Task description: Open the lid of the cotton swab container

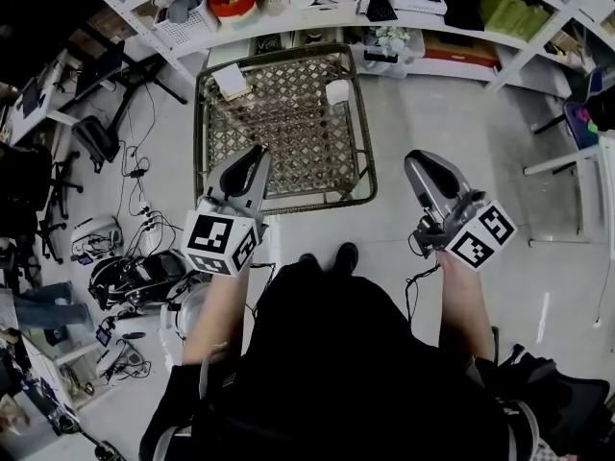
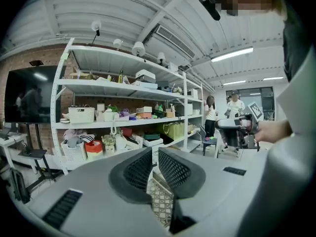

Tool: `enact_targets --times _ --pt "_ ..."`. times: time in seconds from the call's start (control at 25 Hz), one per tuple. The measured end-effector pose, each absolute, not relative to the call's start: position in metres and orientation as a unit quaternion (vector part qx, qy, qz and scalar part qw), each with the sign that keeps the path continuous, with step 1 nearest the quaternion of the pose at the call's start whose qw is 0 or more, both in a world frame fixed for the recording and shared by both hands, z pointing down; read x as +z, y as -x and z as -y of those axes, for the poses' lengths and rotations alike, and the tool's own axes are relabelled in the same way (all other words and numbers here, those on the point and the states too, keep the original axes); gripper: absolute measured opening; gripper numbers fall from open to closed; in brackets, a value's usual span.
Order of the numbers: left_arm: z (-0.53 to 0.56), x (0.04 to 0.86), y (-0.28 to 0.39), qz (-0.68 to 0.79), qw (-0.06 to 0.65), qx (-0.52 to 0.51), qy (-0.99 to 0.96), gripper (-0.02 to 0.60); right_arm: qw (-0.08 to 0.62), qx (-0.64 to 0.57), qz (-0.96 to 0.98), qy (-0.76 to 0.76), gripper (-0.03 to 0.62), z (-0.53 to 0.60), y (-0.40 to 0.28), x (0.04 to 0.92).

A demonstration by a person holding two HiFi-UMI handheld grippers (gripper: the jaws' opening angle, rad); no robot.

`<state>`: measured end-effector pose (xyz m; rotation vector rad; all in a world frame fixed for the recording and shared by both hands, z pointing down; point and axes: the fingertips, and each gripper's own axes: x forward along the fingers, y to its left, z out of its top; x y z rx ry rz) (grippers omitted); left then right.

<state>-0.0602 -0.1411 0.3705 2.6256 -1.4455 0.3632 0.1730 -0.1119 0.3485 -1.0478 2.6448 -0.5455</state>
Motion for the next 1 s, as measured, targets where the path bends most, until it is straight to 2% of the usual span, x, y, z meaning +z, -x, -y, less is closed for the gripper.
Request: enact_targets --times 0.2,0.24,0.36,0.64,0.88,1.0 --pt "0.154 0.372 0.065 0.469 0.068 0.115 -0.873 0.044 0.095 -0.150 -0.934 0.309 0.040 0.110 -0.155 0.339" --pt "0.158 0.372 0.066 0.466 0.068 0.113 -0.875 0.044 0.086 -0.143 -0.940 0.299 0.009 0.110 -0.149 0.339" --pt "0.172 0.374 0.072 0.456 0.071 0.105 -0.881 0.043 0.054 -0.115 -0.949 0.288 0.009 0.115 -0.134 0.338" --pt "0.207 0.372 0.094 0.430 0.074 0.092 -0.895 0.044 0.084 -0.127 -0.939 0.309 0.009 0.149 -0.108 0.320" --pt "0.233 0.377 0.108 0.409 0.077 0.094 -0.904 0.044 0.020 -0.093 -0.927 0.362 0.009 0.176 -0.085 0.333" --pt "0.243 0.383 0.106 0.400 0.082 0.098 -0.908 0.043 0.013 -0.089 -0.922 0.376 0.011 0.186 -0.083 0.335"
